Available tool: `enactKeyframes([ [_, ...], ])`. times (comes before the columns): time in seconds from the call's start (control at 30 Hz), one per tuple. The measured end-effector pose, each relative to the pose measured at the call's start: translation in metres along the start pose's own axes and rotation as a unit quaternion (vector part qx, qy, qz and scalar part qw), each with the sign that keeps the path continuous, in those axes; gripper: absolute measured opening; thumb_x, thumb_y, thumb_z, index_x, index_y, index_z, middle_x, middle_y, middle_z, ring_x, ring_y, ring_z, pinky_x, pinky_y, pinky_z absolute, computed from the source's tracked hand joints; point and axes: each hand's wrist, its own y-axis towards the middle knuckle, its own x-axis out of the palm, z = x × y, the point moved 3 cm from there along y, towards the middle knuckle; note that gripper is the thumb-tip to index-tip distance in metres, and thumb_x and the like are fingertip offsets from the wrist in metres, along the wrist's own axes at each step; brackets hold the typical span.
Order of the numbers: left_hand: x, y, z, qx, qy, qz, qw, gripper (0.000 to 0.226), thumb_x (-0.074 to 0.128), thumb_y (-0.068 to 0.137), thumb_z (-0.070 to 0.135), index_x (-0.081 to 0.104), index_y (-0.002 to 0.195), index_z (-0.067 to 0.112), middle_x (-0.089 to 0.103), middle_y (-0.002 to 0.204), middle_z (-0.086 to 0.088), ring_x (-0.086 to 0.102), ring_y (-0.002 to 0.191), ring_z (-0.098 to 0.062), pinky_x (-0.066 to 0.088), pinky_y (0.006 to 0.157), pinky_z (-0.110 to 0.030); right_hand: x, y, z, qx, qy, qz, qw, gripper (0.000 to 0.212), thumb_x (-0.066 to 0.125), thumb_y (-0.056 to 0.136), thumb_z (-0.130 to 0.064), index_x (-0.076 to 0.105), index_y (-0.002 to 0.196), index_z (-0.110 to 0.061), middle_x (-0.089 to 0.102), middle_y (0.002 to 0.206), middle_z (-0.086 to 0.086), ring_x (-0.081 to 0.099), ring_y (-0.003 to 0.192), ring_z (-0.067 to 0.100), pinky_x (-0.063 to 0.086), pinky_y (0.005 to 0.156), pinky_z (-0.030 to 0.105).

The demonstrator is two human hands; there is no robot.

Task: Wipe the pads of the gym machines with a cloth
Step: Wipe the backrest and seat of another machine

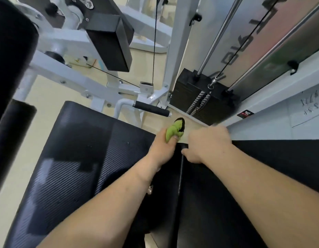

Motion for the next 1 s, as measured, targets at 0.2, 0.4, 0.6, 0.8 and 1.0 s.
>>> enactKeyframes([
  [0.2,0.004,0.043,0.034,-0.015,0.097,-0.270,0.958,0.034,0.068,0.087,0.020,0.074,0.120,0.026,0.076,0.105,0.005,0.066,0.094,-0.003,0.052,0.087,-0.018,-0.001,0.000,0.003,-0.017,0.013,0.022,1.000,0.017,0.058,0.094,-0.045,0.058,0.096,-0.028,0.048,0.073,-0.004,0.059,0.084,0.024,0.040,0.074,0.036],
  [0.4,-0.006,0.073,-0.019,-0.155,0.080,-0.219,0.960,0.031,0.068,0.096,0.012,0.067,0.127,0.018,0.073,0.108,-0.004,0.068,0.102,-0.021,0.054,0.093,-0.031,-0.004,0.009,0.004,0.001,0.053,-0.017,0.998,0.021,0.061,0.091,-0.045,0.052,0.085,-0.027,0.055,0.082,-0.005,0.053,0.075,0.021,0.040,0.067,0.033],
  [0.6,-0.011,0.048,-0.003,-0.089,-0.003,-0.233,0.968,0.025,0.067,0.094,0.009,0.073,0.114,0.024,0.075,0.100,-0.002,0.068,0.091,-0.011,0.054,0.079,-0.027,-0.005,0.010,0.001,0.006,0.037,-0.035,0.999,0.032,0.056,0.095,-0.046,0.047,0.073,-0.025,0.055,0.076,-0.005,0.055,0.069,0.019,0.043,0.065,0.032],
  [0.8,-0.016,0.031,-0.022,-0.127,-0.083,-0.109,0.982,0.034,0.067,0.089,0.024,0.070,0.123,0.032,0.076,0.114,-0.001,0.070,0.111,-0.023,0.053,0.105,-0.044,-0.002,-0.002,0.001,0.003,0.027,0.083,0.996,0.037,0.052,0.099,-0.055,0.050,0.078,-0.024,0.052,0.076,-0.006,0.042,0.067,0.019,0.035,0.064,0.032],
  [1.0,-0.007,0.009,0.015,-0.069,-0.072,-0.120,0.988,0.038,0.064,0.084,0.007,0.072,0.112,0.032,0.074,0.110,0.002,0.067,0.101,-0.013,0.054,0.091,-0.029,-0.005,-0.020,-0.005,-0.021,-0.003,0.204,0.979,0.022,0.051,0.099,-0.040,0.069,0.106,-0.029,0.067,0.101,-0.005,0.061,0.101,0.025,0.036,0.080,0.038],
])
